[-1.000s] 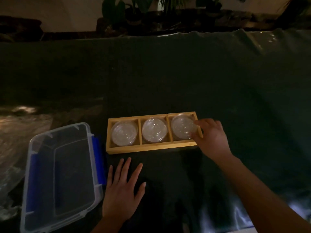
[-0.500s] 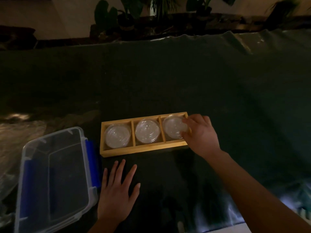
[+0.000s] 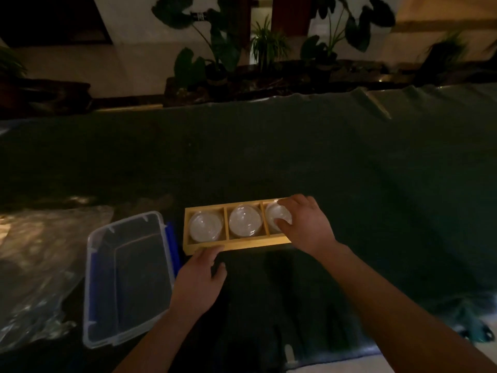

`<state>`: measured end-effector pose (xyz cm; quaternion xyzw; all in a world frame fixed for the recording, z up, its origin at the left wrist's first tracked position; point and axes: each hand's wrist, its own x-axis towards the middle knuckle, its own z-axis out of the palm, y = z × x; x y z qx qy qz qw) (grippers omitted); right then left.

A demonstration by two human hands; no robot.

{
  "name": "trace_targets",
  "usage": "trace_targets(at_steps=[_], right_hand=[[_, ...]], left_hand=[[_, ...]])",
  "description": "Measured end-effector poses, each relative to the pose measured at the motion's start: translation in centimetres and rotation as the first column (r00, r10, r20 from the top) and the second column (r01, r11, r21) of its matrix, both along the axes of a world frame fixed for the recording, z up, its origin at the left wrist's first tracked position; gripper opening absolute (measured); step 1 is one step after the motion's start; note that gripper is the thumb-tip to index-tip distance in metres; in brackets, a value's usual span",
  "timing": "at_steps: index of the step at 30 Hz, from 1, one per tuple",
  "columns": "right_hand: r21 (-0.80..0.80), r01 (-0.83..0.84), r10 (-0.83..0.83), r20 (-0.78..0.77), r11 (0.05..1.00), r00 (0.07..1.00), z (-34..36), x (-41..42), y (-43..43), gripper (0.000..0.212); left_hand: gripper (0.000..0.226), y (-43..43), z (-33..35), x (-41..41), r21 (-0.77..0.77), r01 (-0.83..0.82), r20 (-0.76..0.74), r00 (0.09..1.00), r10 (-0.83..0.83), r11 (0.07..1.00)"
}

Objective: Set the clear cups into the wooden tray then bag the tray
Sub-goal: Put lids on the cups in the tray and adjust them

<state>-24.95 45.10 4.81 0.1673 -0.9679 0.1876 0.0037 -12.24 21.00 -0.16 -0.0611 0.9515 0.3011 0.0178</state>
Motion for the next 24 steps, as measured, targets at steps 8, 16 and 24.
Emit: trace_targets(at_steps=[8, 16, 24], right_hand=[[0.021, -0.146, 0.146, -0.037, 0.989, 0.989, 4.2, 0.8, -3.7, 0.052], [0.058, -0.292, 0.297, -0.106, 0.955, 0.949, 8.1, 1.5, -11.4, 0.057], [0.064, -0.467, 0.471, -0.151, 0.882, 0.869, 10.3, 3.5, -21.0, 0.055]], left_hand=[[0.039, -2.0, 7.6, 0.8, 0.036, -0.132, -0.178, 0.975, 0.136, 0.991], [0.068, -9.2, 13.2, 3.1, -0.309, -0.241, -0.148, 0.968, 0.204, 0.92], [0.067, -16.1, 14.5, 7.2, -0.381, -0.349, -0.182, 0.936, 0.301, 0.856]])
